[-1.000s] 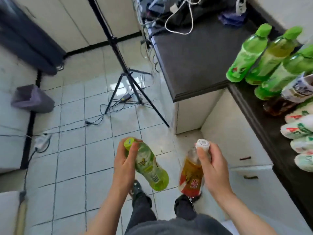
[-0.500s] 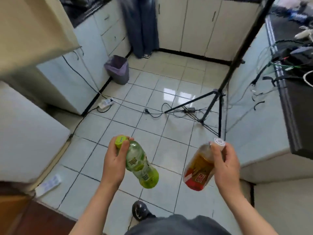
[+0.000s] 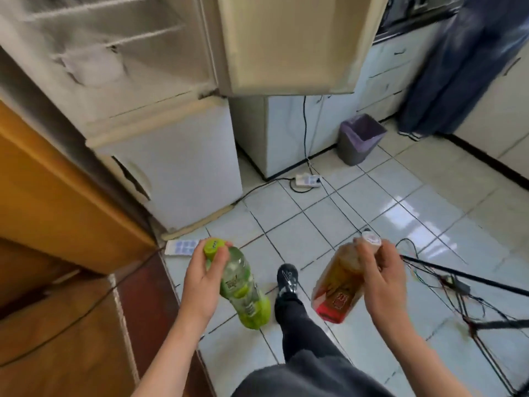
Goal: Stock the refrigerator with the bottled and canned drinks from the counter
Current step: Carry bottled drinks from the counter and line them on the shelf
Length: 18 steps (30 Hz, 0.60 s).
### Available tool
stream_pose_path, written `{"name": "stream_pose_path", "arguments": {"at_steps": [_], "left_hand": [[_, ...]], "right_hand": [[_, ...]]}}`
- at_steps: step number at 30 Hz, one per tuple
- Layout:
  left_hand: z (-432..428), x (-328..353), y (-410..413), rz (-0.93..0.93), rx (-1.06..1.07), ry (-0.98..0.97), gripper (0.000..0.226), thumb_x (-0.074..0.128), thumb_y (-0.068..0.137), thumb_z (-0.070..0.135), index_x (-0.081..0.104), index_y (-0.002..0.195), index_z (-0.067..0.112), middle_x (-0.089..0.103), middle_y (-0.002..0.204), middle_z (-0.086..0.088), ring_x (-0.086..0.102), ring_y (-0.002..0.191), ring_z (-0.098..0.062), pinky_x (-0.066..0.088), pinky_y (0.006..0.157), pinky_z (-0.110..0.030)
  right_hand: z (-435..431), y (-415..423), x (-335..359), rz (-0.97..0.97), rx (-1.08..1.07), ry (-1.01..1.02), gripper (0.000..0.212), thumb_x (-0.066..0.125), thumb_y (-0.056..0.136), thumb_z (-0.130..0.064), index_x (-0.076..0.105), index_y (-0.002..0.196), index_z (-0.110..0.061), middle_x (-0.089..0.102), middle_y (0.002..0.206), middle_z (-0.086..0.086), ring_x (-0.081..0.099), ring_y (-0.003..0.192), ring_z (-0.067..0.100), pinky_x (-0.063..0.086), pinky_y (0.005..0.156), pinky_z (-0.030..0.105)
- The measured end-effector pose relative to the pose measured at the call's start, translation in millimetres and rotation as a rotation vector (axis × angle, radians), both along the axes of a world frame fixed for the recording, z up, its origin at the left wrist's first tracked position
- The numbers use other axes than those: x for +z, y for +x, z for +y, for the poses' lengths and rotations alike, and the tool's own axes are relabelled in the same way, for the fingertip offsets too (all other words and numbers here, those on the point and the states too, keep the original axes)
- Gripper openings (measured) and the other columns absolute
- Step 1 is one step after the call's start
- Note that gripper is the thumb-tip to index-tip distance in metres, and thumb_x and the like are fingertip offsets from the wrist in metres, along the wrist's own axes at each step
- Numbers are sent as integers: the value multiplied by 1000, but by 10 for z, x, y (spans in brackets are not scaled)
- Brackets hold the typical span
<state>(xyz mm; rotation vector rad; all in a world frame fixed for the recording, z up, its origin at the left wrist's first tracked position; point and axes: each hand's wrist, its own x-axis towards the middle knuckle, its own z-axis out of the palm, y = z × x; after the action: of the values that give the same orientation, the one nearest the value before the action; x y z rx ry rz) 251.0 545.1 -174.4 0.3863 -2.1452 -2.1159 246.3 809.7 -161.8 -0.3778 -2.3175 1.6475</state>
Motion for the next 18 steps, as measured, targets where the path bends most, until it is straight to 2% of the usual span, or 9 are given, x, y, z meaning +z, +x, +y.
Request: {"name": "stream_pose_path", "arguments": {"at_steps": [2,5,8,10,13,16,18], "left_hand": [[-208,-19,-193,-8,39,-14,22,55,83,48,66,91,30,68,96,8,62,86,-3,48,73,-13],[-531,-7,-573,5,101,-54,39,55,79,55,64,96,21,66,98,1,61,88,-5,47,77,-14],[-832,77,-1079,38,162,-100,42,55,79,55,62,98,19,66,92,8,62,84,-1,46,71,-9],[-1024,144,-1433,37,224,-102,38,56,81,51,62,99,18,66,91,10,62,82,0,47,69,-8],[-1305,247,-1900,43,300,-101,37,56,80,52,62,100,22,67,93,10,63,85,-2,48,70,-10],[-1557,303,-2310,52,358,-90,38,57,82,52,62,104,22,67,98,12,64,90,-3,49,70,-12],[-1705,332,-2537,46,396,-52,32,56,85,44,61,106,21,67,97,12,65,89,-3,50,69,-13]], "right_hand": [[-267,-453,-31,6,93,-4,14,57,91,-38,56,85,-25,60,77,-5,56,73,11,44,62,26],[-671,-1154,-36,-8,259,-33,10,56,93,-35,58,91,-25,62,82,-5,59,79,17,48,66,34],[-1030,-1878,-7,17,393,-46,15,55,91,-40,58,91,-26,62,83,-7,58,77,15,48,65,33],[-1278,-2370,80,40,473,-35,18,53,90,-42,58,89,-25,60,81,-8,57,75,11,46,64,28],[-1687,-2994,247,95,569,-1,22,48,86,-50,54,80,-30,57,74,-17,51,66,-1,39,56,10],[-2100,-3524,385,117,656,-5,22,46,84,-55,54,81,-34,59,76,-20,52,67,-4,39,56,8],[-2388,-3813,448,129,713,-17,20,49,86,-50,56,84,-31,60,80,-20,53,71,-4,40,59,7]]}}
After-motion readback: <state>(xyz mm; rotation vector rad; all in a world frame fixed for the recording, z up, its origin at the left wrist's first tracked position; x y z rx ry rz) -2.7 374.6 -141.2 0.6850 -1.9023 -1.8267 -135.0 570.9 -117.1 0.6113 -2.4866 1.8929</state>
